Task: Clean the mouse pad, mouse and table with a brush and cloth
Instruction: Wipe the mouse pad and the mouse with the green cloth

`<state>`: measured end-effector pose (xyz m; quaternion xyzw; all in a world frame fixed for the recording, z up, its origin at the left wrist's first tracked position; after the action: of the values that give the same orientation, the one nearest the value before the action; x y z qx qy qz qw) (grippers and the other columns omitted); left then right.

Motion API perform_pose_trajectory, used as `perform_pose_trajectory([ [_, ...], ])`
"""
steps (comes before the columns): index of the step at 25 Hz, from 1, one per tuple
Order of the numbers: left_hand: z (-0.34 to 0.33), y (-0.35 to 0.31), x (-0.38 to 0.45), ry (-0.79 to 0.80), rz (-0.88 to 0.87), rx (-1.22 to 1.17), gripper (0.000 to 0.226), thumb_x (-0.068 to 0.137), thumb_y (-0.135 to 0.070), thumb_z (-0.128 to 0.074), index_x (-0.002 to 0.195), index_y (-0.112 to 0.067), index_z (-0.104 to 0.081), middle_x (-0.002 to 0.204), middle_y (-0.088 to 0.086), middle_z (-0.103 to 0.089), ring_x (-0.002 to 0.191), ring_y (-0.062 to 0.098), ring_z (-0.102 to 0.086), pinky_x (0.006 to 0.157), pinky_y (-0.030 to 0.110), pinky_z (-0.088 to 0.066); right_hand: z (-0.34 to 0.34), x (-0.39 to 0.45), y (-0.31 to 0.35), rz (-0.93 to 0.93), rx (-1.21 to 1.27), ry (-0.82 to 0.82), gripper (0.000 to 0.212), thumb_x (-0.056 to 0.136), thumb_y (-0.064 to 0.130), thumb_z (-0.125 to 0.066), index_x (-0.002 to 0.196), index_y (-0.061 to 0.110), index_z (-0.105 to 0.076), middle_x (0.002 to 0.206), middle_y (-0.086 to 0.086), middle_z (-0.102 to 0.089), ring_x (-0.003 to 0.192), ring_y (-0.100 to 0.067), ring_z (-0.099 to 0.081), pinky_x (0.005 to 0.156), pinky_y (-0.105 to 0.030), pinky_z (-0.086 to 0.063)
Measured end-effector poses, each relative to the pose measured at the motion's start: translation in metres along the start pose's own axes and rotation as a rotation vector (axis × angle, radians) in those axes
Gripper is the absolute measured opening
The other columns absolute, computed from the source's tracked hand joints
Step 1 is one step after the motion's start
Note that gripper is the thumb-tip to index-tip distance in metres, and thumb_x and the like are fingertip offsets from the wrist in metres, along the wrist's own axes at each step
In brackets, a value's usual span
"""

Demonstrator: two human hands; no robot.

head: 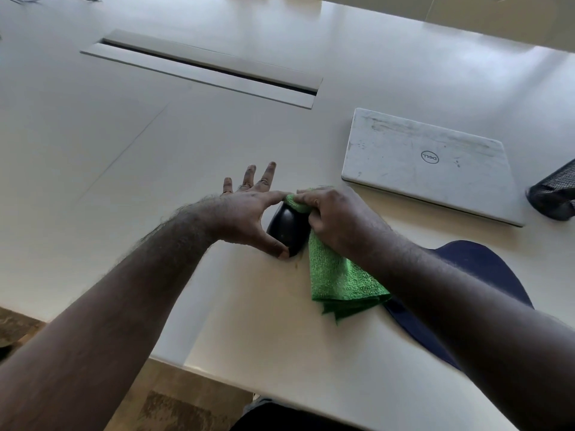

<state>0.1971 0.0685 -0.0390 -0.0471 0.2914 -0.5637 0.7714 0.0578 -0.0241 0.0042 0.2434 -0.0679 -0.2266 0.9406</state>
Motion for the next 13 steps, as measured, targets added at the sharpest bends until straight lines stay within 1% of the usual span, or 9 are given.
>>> perform_pose_trajectory([
  [1,0.0,0.001,0.0,-0.004,0.006,0.015,0.122,0.047,-0.084,-0.065,0.149,-0.047,-0.011,0.151,-0.009,0.04,0.136,0.019,0.041,0.11,0.054,0.023,-0.002,0.0,-0.002,-0.012,-0.02,-0.014,0.047,0.087,0.006,-0.052,0.129,0.022,-0.064,0.132,0.001,-0.065,0.118,-0.017,-0.062,0.104,-0.033,-0.049],
  [3,0.001,0.002,0.0,-0.017,0.017,0.044,0.125,0.041,-0.09,-0.058,0.149,-0.046,-0.013,0.151,-0.009,0.04,0.135,0.019,0.041,0.11,0.055,0.022,-0.007,-0.002,-0.007,-0.039,-0.026,0.01,0.051,0.087,0.008,-0.054,0.136,0.02,-0.058,0.142,0.002,-0.057,0.129,-0.015,-0.053,0.111,-0.024,-0.036],
  [5,0.0,0.004,-0.002,-0.037,0.021,0.058,0.123,0.04,-0.092,-0.055,0.148,-0.048,-0.014,0.151,-0.009,0.04,0.134,0.018,0.042,0.11,0.056,0.022,-0.01,-0.005,-0.012,-0.082,-0.017,0.075,0.059,0.086,0.01,-0.057,0.144,0.018,-0.049,0.152,0.001,-0.045,0.139,-0.015,-0.042,0.118,-0.023,-0.024],
  [7,-0.001,0.005,-0.004,-0.068,0.015,0.075,0.123,0.041,-0.095,-0.053,0.147,-0.049,-0.014,0.151,-0.01,0.04,0.133,0.018,0.043,0.11,0.056,0.022,-0.009,-0.008,-0.014,-0.132,-0.008,0.095,0.065,0.086,0.009,-0.057,0.149,0.019,-0.042,0.157,0.002,-0.038,0.142,-0.015,-0.037,0.117,-0.019,-0.016],
  [9,-0.001,0.006,-0.006,-0.104,0.013,0.091,0.124,0.039,-0.099,-0.048,0.147,-0.048,-0.015,0.15,-0.011,0.042,0.134,0.018,0.044,0.11,0.057,0.021,-0.008,-0.01,-0.007,-0.135,0.021,0.045,0.063,0.086,0.004,-0.055,0.147,0.019,-0.045,0.154,0.004,-0.042,0.141,-0.013,-0.04,0.113,-0.017,-0.018],
  [11,0.001,0.006,-0.008,-0.135,0.018,0.099,0.126,0.037,-0.101,-0.045,0.147,-0.047,-0.016,0.15,-0.012,0.042,0.134,0.018,0.044,0.111,0.057,0.021,-0.008,-0.013,0.006,-0.095,0.038,-0.006,0.058,0.086,0.0,-0.054,0.141,0.019,-0.052,0.148,0.004,-0.05,0.136,-0.013,-0.047,0.111,-0.018,-0.025],
  [13,0.001,0.006,-0.01,-0.146,0.026,0.088,0.128,0.036,-0.101,-0.046,0.148,-0.047,-0.017,0.149,-0.012,0.042,0.133,0.017,0.045,0.11,0.056,0.022,-0.009,-0.017,0.018,-0.029,0.05,-0.017,0.053,0.086,0.0,-0.058,0.136,0.018,-0.058,0.143,0.003,-0.055,0.13,-0.013,-0.053,0.111,-0.021,-0.034],
])
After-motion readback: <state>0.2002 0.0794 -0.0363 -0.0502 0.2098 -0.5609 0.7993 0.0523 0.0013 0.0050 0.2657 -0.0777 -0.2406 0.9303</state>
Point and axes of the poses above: each hand's wrist, its own x-axis towards the middle knuckle, its own z-axis out of the back of the hand, y = z × x, the point moved 4 cm from there along x, towards the middle knuckle
